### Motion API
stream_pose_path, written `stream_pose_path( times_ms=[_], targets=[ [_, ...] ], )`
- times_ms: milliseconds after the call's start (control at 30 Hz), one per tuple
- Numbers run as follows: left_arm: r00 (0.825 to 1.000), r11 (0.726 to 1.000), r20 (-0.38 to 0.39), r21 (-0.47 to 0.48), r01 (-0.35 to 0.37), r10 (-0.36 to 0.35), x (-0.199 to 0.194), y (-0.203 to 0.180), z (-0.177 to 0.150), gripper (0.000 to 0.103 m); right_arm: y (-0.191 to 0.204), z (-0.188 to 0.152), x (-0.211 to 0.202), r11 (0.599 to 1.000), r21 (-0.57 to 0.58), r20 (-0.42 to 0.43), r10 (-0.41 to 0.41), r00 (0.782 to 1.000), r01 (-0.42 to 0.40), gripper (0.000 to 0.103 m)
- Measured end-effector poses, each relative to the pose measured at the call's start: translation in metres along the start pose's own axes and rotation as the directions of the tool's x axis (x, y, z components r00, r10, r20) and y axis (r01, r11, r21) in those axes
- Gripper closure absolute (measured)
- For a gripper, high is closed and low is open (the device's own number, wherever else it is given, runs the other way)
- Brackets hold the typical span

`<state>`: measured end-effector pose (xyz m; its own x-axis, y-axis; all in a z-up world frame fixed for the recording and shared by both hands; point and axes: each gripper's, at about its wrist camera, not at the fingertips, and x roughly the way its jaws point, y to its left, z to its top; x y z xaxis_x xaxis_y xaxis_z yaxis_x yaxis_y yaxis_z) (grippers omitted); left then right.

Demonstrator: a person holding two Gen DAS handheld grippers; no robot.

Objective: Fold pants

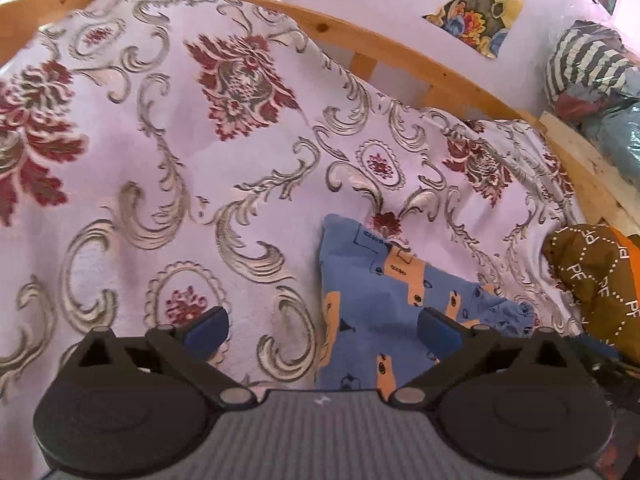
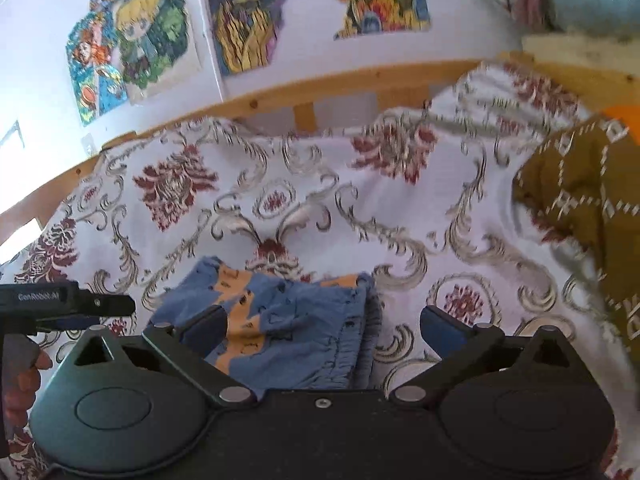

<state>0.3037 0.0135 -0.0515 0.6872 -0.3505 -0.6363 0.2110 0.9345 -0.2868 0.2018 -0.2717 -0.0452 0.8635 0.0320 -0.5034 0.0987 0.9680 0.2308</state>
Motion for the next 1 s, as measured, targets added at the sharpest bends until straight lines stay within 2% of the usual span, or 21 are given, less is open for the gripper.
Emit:
stream_pose_path(
  times_ms=[133, 367, 667, 867, 1000],
  targets=[
    [0.998, 0.999, 0.048, 0.024, -0.046, 0.044, -0.019, -0.002, -0.006, 0.000, 0.011, 0.000, -0.022, 0.999, -0.031, 0.067, -0.025, 0.997, 0.027, 0.001],
    [0.981, 0.984, 0.161, 0.122, -0.127, 0.107, -0.063, -0.017, -0.019, 0.000, 0.024, -0.004, -0.060, 0.996, -0.068, 0.156, -0.040, 0.987, 0.051, 0.001],
    [0.967, 0.984, 0.201, 0.058, -0.170, 0.156, -0.113, -0.019, -0.046, 0.000, 0.036, -0.016, -0.108, 0.993, -0.107, 0.213, -0.029, 0.977, 0.053, 0.001],
    [0.960, 0.977, 0.216, 0.074, -0.198, 0.178, -0.140, -0.031, -0.069, 0.000, 0.040, -0.031, -0.134, 0.993, -0.108, 0.229, -0.026, 0.973, 0.052, 0.001],
    [0.962, 0.974, 0.199, 0.092, -0.206, 0.185, -0.150, -0.039, -0.083, 0.000, 0.040, -0.041, -0.148, 0.993, -0.102, 0.236, -0.028, 0.971, 0.053, 0.001]
  ],
)
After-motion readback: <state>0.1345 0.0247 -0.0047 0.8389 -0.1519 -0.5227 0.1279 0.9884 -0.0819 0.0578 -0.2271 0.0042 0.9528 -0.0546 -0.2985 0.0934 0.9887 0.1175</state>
